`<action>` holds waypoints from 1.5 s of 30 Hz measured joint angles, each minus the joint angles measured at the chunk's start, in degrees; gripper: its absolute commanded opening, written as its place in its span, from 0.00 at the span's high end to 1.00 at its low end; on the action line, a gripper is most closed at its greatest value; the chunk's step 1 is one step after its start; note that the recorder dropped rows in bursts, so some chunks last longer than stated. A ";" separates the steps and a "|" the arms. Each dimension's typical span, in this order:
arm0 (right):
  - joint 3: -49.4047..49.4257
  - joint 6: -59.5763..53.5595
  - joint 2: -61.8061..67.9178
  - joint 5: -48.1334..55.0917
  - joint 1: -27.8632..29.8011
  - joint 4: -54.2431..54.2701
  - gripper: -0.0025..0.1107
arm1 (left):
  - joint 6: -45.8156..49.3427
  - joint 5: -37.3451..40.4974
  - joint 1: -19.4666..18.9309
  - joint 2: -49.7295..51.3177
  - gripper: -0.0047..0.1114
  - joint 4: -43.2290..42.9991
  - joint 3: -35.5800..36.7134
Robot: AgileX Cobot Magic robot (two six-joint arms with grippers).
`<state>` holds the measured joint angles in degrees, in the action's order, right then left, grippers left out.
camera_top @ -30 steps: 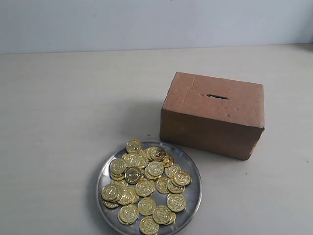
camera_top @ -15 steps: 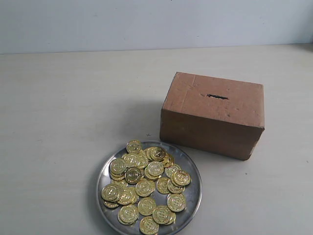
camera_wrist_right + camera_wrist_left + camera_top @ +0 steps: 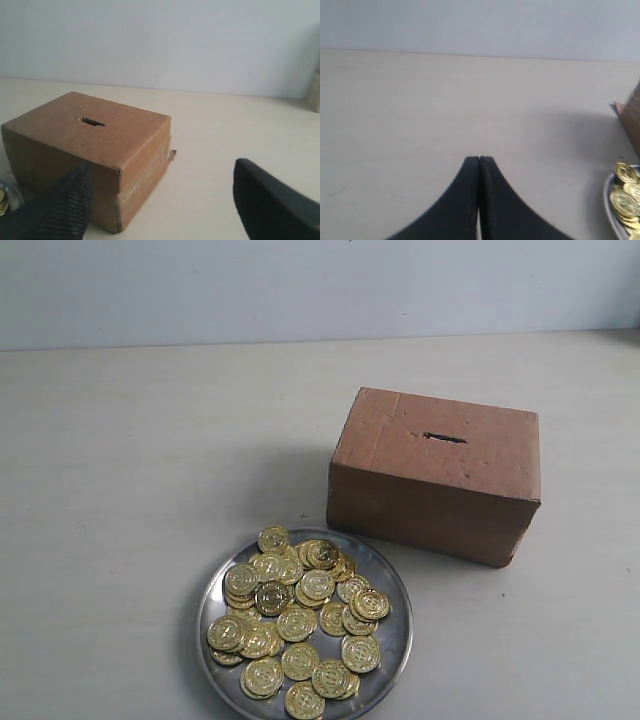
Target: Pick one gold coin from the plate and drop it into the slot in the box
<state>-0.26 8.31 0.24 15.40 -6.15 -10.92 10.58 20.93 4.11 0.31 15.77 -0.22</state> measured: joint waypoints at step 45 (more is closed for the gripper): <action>0.00 -0.26 0.00 0.64 5.26 1.63 0.36 | 0.00 0.00 -8.53 0.00 0.96 0.57 0.00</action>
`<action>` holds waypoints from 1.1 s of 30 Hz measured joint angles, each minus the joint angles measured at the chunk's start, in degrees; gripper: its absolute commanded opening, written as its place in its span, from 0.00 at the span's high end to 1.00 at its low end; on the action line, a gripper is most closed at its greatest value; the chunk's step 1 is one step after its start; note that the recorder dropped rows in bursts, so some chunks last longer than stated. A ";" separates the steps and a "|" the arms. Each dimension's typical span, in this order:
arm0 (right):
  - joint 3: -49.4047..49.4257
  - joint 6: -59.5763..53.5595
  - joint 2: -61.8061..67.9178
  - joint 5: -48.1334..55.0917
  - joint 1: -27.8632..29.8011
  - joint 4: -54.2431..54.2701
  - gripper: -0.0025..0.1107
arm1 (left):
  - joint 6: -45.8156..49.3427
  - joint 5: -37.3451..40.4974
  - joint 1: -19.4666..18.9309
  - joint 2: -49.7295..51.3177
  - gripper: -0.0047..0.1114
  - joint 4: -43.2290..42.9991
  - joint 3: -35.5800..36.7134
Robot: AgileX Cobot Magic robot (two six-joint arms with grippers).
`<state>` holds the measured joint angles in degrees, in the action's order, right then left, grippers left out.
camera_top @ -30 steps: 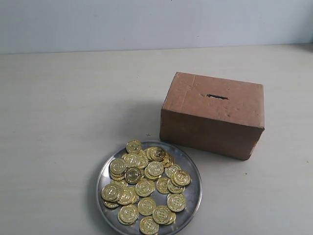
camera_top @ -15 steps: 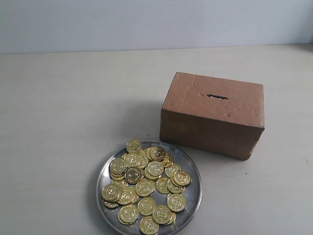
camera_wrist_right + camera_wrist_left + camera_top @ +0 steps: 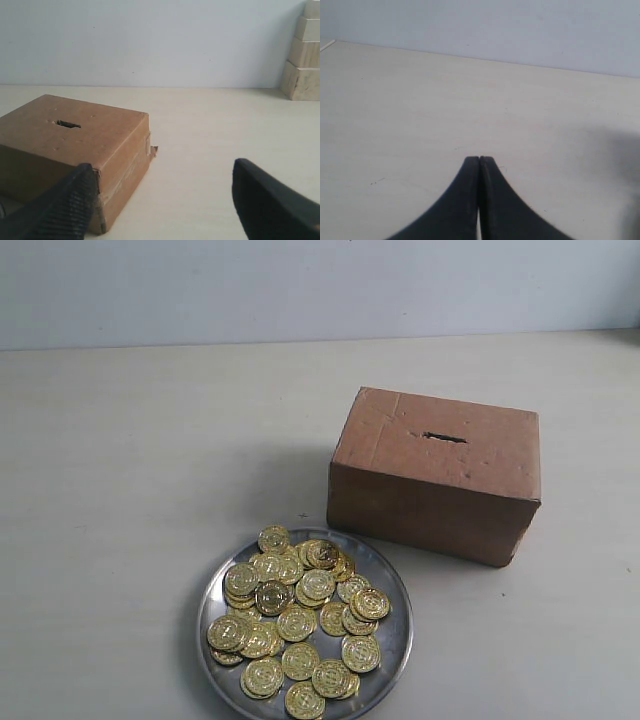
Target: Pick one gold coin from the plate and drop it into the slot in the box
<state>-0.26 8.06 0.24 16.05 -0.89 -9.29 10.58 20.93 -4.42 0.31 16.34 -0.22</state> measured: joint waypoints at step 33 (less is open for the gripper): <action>0.00 -0.12 0.00 0.70 0.00 0.14 0.98 | 0.00 0.00 0.00 0.00 0.96 0.36 0.00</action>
